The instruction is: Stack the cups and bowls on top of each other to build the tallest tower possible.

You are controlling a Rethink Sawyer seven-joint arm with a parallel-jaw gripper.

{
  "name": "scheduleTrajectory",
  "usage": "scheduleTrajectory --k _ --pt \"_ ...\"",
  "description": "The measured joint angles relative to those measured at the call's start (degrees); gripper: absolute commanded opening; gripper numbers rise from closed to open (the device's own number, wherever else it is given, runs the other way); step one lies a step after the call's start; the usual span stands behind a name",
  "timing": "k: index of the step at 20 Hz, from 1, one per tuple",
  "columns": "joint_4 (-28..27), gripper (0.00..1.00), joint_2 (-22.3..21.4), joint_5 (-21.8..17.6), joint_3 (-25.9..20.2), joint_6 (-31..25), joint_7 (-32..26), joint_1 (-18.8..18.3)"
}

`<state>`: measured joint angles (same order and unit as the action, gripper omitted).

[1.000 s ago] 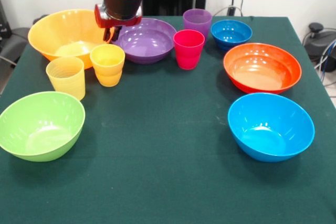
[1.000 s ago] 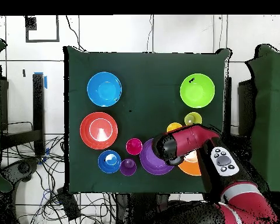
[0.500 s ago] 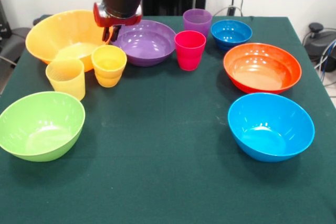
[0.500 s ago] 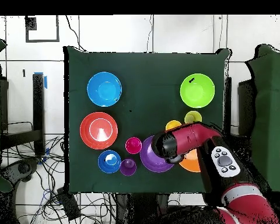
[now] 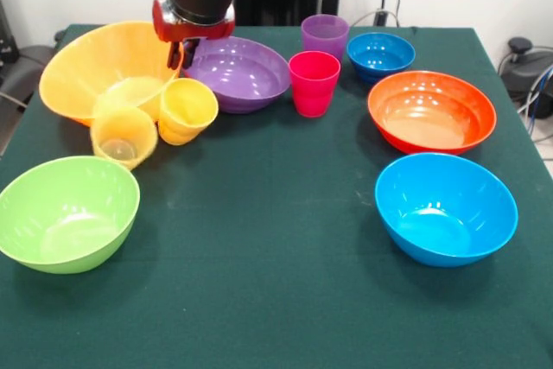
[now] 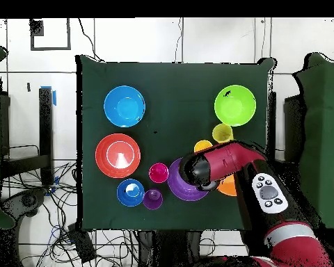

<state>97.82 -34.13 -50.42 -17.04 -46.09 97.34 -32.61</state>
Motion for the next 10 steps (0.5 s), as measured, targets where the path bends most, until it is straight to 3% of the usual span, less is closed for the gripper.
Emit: scheduleTrajectory --k 10 --pt "-0.2 0.0 -1.5 0.5 -1.7 0.0 0.0 0.0"
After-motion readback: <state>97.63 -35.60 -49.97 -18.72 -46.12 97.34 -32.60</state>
